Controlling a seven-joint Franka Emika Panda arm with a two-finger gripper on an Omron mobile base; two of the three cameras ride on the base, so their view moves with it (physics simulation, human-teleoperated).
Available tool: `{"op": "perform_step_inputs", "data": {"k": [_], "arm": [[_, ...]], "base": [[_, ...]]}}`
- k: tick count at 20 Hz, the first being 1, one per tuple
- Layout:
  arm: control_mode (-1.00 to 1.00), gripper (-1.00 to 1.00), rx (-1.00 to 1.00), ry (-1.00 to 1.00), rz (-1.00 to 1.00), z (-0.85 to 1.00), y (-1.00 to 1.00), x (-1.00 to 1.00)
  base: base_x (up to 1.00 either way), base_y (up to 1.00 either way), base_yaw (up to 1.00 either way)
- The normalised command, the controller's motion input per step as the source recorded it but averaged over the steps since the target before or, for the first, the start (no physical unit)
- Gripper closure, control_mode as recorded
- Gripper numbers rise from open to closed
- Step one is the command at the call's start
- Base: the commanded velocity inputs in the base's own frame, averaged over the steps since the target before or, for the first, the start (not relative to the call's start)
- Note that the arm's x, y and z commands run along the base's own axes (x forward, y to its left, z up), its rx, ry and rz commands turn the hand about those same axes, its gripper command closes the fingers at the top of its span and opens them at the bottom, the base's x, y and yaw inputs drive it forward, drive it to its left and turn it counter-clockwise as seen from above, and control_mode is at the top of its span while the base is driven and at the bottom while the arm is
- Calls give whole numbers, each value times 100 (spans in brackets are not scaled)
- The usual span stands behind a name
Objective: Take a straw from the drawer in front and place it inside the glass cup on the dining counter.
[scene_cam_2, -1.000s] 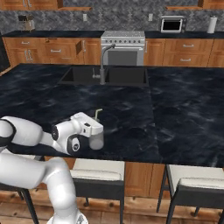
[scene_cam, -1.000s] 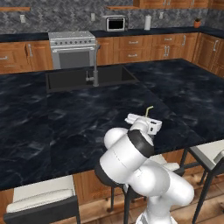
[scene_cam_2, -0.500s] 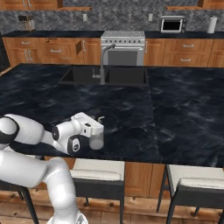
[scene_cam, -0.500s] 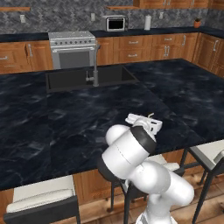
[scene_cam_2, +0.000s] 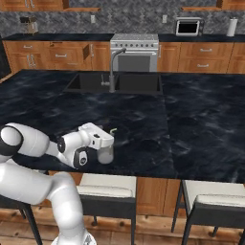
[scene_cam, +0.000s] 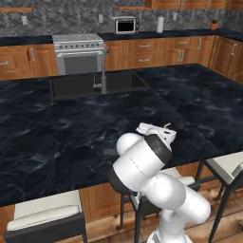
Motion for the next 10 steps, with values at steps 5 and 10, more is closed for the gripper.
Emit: {"op": "perform_step_inputs", "data": {"k": [5,10], "arm": [[-100,-100,0,2,-2,0,0,0],[-100,-100,0,0,-11,2,0,0]], "base": [[0,0,0],[0,0,0]]}}
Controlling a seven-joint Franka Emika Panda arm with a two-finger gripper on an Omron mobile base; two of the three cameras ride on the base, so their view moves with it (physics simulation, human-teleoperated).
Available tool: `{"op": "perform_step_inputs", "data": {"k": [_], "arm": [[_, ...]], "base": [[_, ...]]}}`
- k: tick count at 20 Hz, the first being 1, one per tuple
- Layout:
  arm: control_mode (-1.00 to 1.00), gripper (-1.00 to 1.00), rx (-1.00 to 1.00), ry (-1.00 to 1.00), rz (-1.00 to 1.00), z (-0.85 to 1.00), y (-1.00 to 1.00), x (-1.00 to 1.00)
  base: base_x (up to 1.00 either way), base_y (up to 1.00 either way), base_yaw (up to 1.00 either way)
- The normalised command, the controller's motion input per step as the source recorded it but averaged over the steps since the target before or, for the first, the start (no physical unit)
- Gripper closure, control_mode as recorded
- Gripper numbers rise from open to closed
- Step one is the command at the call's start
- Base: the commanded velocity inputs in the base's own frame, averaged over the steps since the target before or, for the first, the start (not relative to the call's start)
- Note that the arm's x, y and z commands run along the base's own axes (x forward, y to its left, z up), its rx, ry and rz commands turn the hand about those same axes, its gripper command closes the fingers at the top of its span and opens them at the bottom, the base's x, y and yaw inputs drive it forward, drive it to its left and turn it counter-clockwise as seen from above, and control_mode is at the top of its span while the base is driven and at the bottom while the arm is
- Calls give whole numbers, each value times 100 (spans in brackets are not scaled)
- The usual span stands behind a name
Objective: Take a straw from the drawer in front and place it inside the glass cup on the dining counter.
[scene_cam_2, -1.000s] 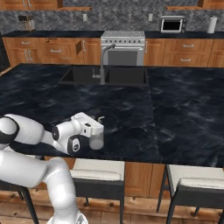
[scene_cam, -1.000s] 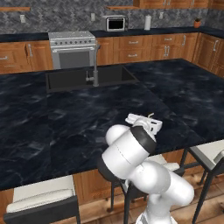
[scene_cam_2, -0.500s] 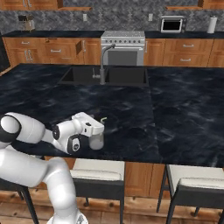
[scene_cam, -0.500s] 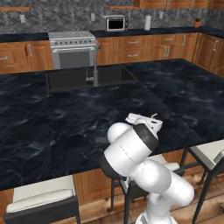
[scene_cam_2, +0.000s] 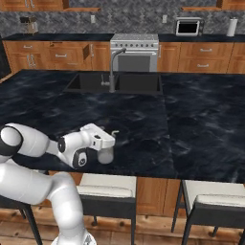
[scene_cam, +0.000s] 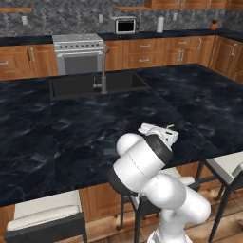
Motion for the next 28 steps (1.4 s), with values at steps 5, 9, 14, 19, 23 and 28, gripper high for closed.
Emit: {"op": "perform_step_inputs", "data": {"k": [5,9,14,19,23,28], "arm": [[-100,-100,0,3,-16,5,11,0],[-100,-100,-2,13,-16,6,24,1],[-100,-100,-4,15,-13,11,31,15],[-100,-100,-3,14,-4,23,37,45],[-100,-100,-3,14,-5,29,34,31],[-100,-100,-3,17,-7,28,29,17]], "base": [[0,0,0],[0,0,0],[0,0,0],[0,0,0],[0,0,0],[0,0,0]]}}
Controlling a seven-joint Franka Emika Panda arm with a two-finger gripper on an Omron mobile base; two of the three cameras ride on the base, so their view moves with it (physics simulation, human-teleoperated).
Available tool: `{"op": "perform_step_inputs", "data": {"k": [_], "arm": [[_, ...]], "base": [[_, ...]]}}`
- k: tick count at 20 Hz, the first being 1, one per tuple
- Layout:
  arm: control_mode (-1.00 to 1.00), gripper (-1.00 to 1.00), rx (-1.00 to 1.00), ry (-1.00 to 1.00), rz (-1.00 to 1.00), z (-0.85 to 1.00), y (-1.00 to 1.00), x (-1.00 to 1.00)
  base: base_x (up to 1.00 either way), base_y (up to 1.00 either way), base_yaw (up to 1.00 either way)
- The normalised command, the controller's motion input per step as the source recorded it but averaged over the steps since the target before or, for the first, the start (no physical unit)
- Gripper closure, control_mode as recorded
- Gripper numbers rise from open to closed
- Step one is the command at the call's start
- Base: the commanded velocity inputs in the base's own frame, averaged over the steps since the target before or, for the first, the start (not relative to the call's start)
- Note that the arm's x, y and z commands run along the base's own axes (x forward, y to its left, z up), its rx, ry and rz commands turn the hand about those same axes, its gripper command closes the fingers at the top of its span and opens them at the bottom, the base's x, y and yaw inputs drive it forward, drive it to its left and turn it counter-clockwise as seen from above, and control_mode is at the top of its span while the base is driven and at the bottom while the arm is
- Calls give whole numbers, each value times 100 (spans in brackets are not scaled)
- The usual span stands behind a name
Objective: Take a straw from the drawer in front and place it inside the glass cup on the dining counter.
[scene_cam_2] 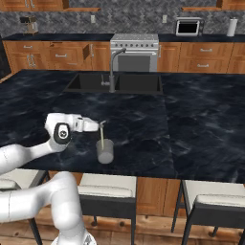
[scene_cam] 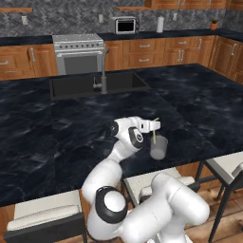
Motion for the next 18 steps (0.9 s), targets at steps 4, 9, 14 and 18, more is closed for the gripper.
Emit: {"op": "perform_step_inputs", "data": {"k": [4,9,14,18], "arm": [[-100,-100,0,22,-7,32,12,0],[-100,-100,0,6,-6,7,-31,-39],[-100,-100,0,0,-10,2,-57,-75],[-100,-100,0,0,-8,4,-27,-62]], "base": [[0,0,0],[0,0,0],[0,0,0],[0,0,0]]}}
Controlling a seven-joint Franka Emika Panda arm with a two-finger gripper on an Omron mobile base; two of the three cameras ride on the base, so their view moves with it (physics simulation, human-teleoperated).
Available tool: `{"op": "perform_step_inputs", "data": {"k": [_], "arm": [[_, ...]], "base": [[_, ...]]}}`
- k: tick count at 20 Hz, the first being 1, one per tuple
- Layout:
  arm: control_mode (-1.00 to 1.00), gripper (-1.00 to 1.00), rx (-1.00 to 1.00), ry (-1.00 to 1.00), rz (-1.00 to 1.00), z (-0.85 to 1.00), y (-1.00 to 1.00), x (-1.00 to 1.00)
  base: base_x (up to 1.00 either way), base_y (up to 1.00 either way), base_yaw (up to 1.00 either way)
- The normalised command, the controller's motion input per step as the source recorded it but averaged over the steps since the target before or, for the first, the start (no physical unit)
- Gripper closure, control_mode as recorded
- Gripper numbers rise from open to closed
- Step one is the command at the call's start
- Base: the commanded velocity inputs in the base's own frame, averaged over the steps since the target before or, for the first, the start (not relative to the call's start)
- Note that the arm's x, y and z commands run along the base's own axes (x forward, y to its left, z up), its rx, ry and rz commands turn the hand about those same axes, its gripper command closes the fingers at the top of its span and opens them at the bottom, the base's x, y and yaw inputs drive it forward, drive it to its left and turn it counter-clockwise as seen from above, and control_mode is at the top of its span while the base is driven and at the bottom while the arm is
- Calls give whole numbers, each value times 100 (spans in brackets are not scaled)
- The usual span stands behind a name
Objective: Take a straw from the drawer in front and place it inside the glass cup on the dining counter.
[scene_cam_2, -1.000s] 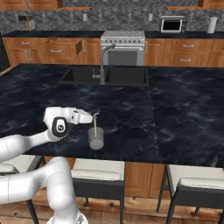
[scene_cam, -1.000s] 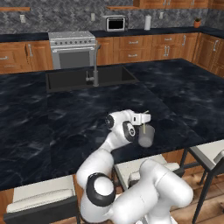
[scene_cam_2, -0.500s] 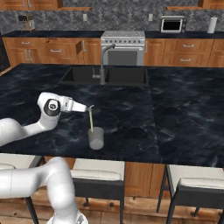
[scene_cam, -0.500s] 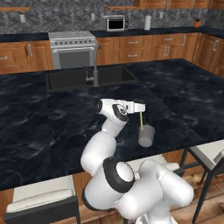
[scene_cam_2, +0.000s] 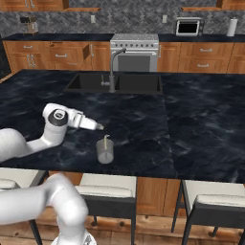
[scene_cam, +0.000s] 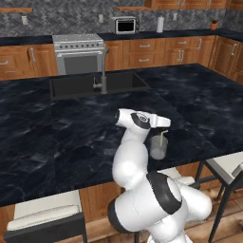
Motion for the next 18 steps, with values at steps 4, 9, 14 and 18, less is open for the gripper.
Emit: {"op": "perform_step_inputs", "data": {"k": [4,9,14,18], "arm": [[-100,-100,0,-16,-1,0,0,-27],[-100,-100,0,-12,-1,10,1,-22],[-100,-100,-2,-13,-6,70,0,-67],[-100,-100,-1,-2,0,91,0,-80]], "base": [[0,0,0],[0,0,0],[0,0,0],[0,0,0]]}}
